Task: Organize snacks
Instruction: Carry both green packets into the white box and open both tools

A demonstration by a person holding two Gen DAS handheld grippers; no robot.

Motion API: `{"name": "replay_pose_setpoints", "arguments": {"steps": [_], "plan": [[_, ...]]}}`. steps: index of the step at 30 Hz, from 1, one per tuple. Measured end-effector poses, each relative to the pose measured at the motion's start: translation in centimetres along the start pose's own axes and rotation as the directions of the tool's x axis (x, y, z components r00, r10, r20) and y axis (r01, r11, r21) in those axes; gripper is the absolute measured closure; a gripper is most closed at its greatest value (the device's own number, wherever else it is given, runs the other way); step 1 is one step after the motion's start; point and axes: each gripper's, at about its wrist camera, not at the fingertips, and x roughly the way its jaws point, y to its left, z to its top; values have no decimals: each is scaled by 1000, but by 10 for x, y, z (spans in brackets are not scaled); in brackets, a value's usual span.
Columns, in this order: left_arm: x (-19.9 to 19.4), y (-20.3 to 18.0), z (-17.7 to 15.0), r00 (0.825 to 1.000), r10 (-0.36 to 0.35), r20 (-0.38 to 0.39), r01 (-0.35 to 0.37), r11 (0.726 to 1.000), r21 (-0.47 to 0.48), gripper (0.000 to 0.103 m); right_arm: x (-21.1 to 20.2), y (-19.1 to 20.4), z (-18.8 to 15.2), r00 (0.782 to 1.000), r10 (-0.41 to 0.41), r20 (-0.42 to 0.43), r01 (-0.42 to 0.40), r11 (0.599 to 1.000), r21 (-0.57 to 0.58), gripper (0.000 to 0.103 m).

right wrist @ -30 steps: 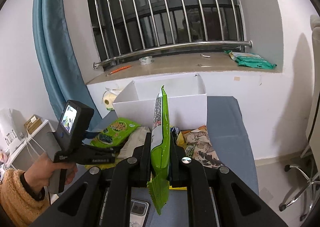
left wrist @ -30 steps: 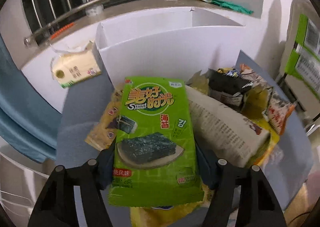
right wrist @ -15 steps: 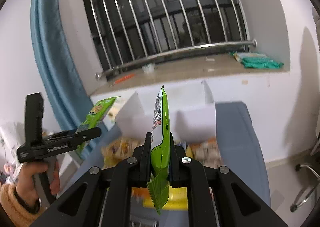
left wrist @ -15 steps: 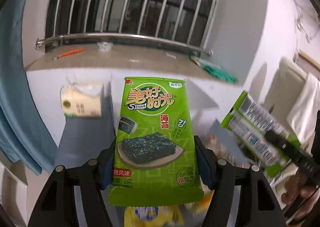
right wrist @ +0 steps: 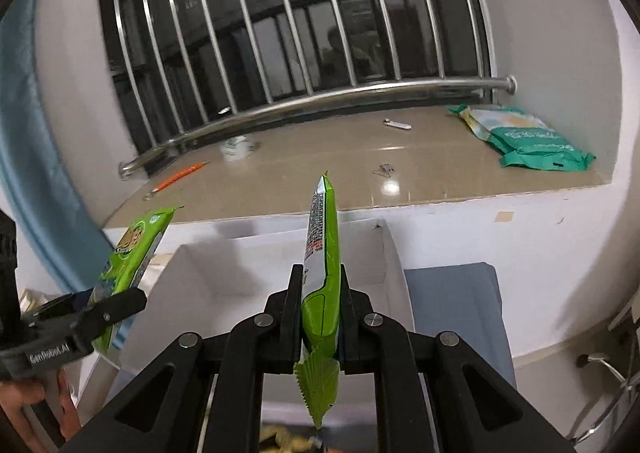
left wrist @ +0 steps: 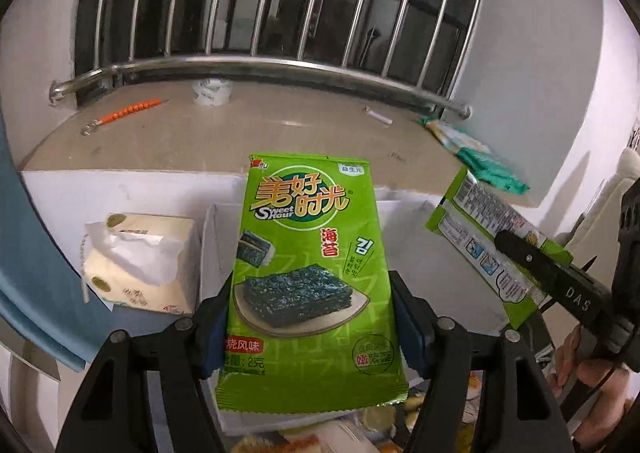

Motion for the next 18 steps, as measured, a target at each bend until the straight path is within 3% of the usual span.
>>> {"name": "replay_pose_setpoints", "arguments": {"steps": [1, 2, 3, 6, 11, 18], "plan": [[9, 0, 0, 999, 10, -31, -10, 1000, 3, 13, 7, -1, 2, 1000, 5, -8, -5, 1000, 0, 79], [17, 2, 1, 998, 19, -56, -19, 1000, 0, 0, 13, -1, 2, 1000, -9, -22, 9, 1000, -5, 31], [21, 7, -1, 998, 23, -65, -24, 1000, -13, 0, 21, -1, 1, 997, -61, -47, 60, 998, -13, 4], [20, 12, -10, 997, 50, -66, -51, 998, -23, 0, 20, -2, -4, 995, -95, 17, 96, 994, -45, 0], [4, 13, -23, 998, 57, -23, -57, 998, 7, 0, 7, -2, -10, 996, -83, 35, 85, 995, -59, 0], [-60, -6, -38, 992, -38, 116, 29, 997, 75, 0, -52, 5, -14, 996, -28, 89, 34, 997, -73, 0]]}}
